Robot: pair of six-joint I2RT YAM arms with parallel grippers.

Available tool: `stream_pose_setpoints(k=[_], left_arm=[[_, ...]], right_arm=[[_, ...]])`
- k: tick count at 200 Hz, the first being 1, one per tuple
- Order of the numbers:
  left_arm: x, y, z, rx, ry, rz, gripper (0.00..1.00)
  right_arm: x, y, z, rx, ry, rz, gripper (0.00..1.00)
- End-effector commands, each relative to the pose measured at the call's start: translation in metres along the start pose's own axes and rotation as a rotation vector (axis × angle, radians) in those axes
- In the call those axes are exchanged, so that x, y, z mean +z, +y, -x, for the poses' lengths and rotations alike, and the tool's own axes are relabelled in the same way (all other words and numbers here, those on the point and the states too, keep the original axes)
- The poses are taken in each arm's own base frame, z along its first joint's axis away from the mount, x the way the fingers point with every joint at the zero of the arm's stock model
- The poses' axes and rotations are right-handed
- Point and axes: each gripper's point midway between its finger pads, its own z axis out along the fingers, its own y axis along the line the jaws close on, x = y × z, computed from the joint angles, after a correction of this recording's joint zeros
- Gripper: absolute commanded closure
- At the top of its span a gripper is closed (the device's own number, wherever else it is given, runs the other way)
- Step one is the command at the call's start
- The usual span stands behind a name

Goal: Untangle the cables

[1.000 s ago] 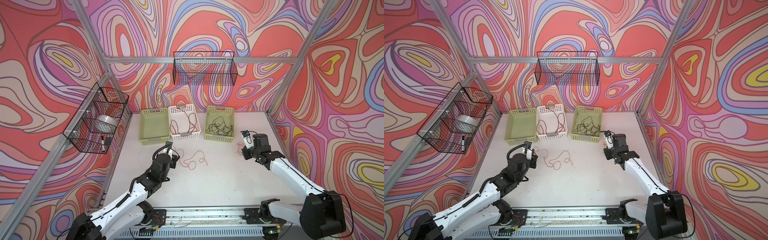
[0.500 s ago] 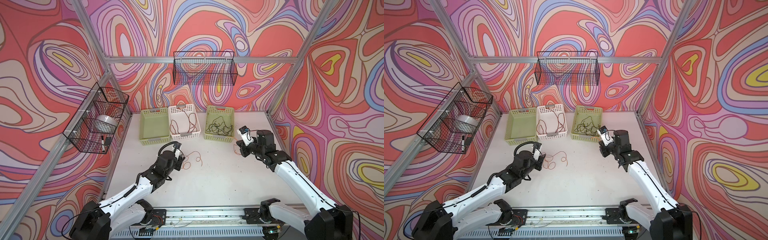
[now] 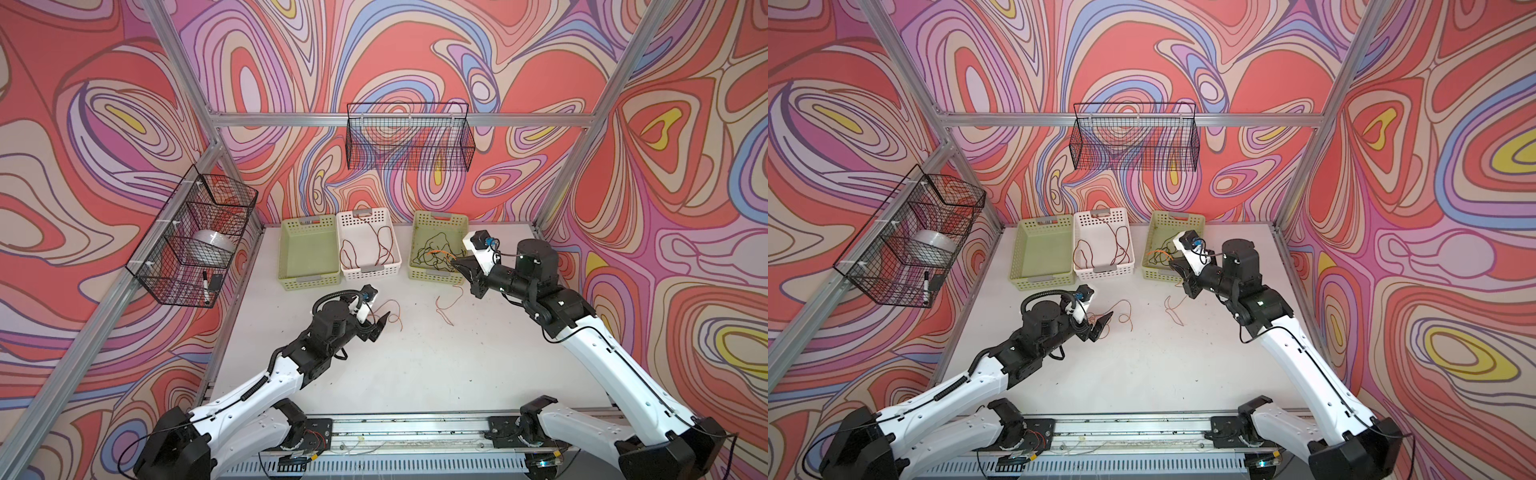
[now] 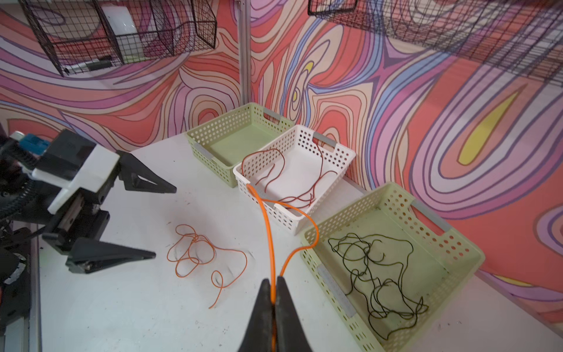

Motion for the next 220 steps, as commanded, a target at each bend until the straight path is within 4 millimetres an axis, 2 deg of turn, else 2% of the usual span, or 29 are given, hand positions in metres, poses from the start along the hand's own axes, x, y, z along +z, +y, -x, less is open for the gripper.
stream_pose_setpoints(k=[1, 29, 54, 88, 125, 158, 178, 183, 192, 203, 212, 220], left_arm=[[0.008, -0.044, 0.054, 0.16, -0.165, -0.173, 0.03], [0.029, -0.086, 0.074, 0.224, -0.248, -0.293, 0.0], [0.049, -0.103, 0.083, 0.237, -0.301, -0.338, 0.0], [0.082, -0.103, 0.08, 0.252, -0.298, -0.291, 0.01], [0.113, -0.082, 0.079, 0.239, -0.313, -0.135, 0.08], [0.132, -0.089, 0.072, 0.234, -0.301, -0.157, 0.14], [0.132, -0.088, 0.074, 0.212, -0.326, -0.154, 0.29], [0.131, -0.088, 0.075, 0.205, -0.333, -0.155, 0.39], [0.129, -0.087, 0.076, 0.204, -0.339, -0.151, 0.67], [0.125, -0.086, 0.076, 0.201, -0.35, -0.144, 0.88], [0.122, -0.085, 0.077, 0.206, -0.351, -0.141, 1.0], [0.119, -0.084, 0.079, 0.206, -0.348, -0.143, 1.0]], right_arm=[[0.007, 0.013, 0.024, -0.008, -0.057, 0.069, 1.0], [0.015, 0.024, 0.037, -0.004, -0.085, 0.112, 1.0], [0.015, 0.03, 0.049, 0.022, -0.116, 0.138, 1.0], [0.009, 0.036, 0.061, 0.043, -0.157, 0.164, 1.0], [0.004, 0.036, 0.068, 0.05, -0.182, 0.163, 1.0], [0.001, 0.036, 0.073, 0.052, -0.197, 0.155, 1.0], [-0.002, 0.031, 0.076, 0.064, -0.203, 0.122, 1.0], [-0.002, 0.029, 0.076, 0.069, -0.202, 0.113, 1.0], [-0.002, 0.027, 0.074, 0.076, -0.196, 0.098, 1.0], [-0.002, 0.024, 0.073, 0.082, -0.196, 0.08, 1.0], [-0.001, 0.02, 0.07, 0.093, -0.189, 0.056, 1.0], [0.0, 0.015, 0.068, 0.098, -0.186, 0.027, 1.0]])
